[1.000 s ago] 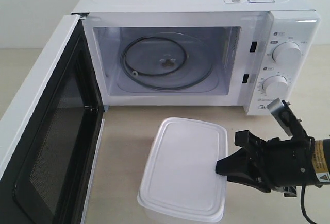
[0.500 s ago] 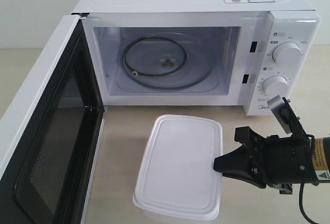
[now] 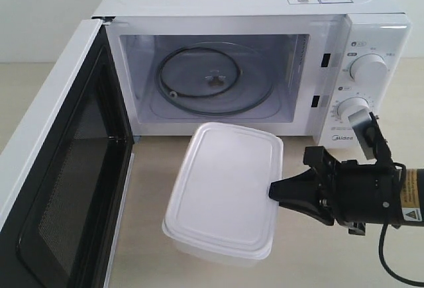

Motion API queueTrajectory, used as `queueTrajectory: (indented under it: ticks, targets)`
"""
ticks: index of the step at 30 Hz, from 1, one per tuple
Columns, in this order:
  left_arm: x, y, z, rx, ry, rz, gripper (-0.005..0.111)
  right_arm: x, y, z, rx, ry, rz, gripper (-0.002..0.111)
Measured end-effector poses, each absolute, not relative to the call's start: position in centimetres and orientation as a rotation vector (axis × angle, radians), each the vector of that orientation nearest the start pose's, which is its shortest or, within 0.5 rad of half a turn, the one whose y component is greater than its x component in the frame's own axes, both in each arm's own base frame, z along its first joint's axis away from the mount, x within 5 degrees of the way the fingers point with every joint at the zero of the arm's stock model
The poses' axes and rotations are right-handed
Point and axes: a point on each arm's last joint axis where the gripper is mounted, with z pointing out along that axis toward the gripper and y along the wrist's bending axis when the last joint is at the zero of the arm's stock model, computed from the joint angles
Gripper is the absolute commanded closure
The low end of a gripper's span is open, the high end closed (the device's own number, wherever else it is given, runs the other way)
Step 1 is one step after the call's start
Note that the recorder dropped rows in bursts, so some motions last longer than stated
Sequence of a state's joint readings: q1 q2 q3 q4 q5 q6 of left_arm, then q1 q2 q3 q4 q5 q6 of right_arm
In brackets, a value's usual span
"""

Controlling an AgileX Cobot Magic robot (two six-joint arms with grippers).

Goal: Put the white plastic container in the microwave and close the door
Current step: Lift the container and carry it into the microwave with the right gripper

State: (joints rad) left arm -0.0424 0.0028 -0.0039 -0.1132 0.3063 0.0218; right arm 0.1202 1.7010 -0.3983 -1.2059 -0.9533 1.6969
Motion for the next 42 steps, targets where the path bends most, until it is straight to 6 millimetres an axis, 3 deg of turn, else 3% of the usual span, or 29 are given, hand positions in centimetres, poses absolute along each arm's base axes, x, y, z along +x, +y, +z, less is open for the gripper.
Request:
queueTrajectory:
  ticks: [14, 28, 42]
  targets:
    - [5.4, -0.5, 18.7, -0.015, 1.79, -0.123, 0.102, 20.6, 13.1, 13.2, 0.38, 2.198, 1.383, 0.108]
    - [5.4, -0.5, 18.7, -0.015, 1.79, -0.123, 0.102, 19.4, 16.5, 13.7, 0.762, 1.953, 1.249, 0.108]
    - [5.4, -0.5, 18.7, -0.015, 1.79, -0.123, 0.102, 23.5, 19.7, 17.1, 0.954, 1.784, 1.195, 0.108]
